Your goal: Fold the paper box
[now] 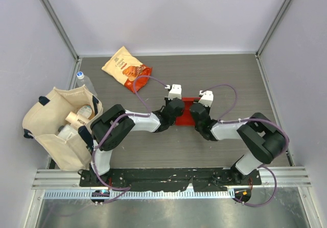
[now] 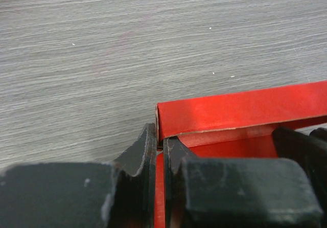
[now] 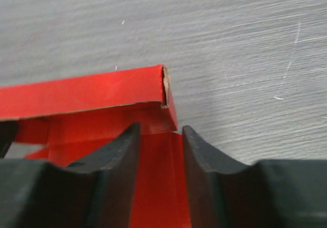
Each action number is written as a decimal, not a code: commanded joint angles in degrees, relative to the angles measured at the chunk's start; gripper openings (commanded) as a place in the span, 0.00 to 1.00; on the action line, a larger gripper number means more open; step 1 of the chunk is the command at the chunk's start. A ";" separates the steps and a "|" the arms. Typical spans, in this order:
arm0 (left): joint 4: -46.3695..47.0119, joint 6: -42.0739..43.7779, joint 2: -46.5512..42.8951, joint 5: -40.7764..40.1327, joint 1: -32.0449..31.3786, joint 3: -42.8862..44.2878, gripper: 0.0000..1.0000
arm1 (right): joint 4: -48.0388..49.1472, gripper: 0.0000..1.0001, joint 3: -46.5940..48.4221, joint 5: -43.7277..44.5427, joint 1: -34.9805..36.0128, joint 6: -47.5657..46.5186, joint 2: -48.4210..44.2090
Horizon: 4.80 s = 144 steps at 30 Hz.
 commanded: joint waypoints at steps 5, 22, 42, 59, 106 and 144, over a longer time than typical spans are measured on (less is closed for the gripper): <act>-5.22 -0.17 0.01 0.81 -1.06 0.84 0.00 | -13.81 0.60 -3.58 -34.66 -10.72 1.04 -17.79; -10.32 -1.76 -0.08 2.39 -0.98 3.21 0.00 | -32.65 0.65 -2.61 -73.99 -32.53 6.92 -19.85; -12.07 -1.58 0.54 1.78 -0.98 4.79 0.00 | -5.12 0.54 -4.29 -31.77 -18.75 -1.68 -17.66; -12.08 -1.14 0.54 1.87 -0.98 5.41 0.00 | -1.34 0.29 3.80 -9.08 -7.85 -6.52 -2.20; -14.80 -1.32 0.36 3.97 -0.71 6.55 0.00 | 7.79 0.40 -15.27 -84.29 -38.95 24.85 -5.18; 8.92 15.72 -13.44 25.43 4.12 -10.94 0.67 | -18.13 0.09 -5.60 -87.19 -42.91 27.23 -6.66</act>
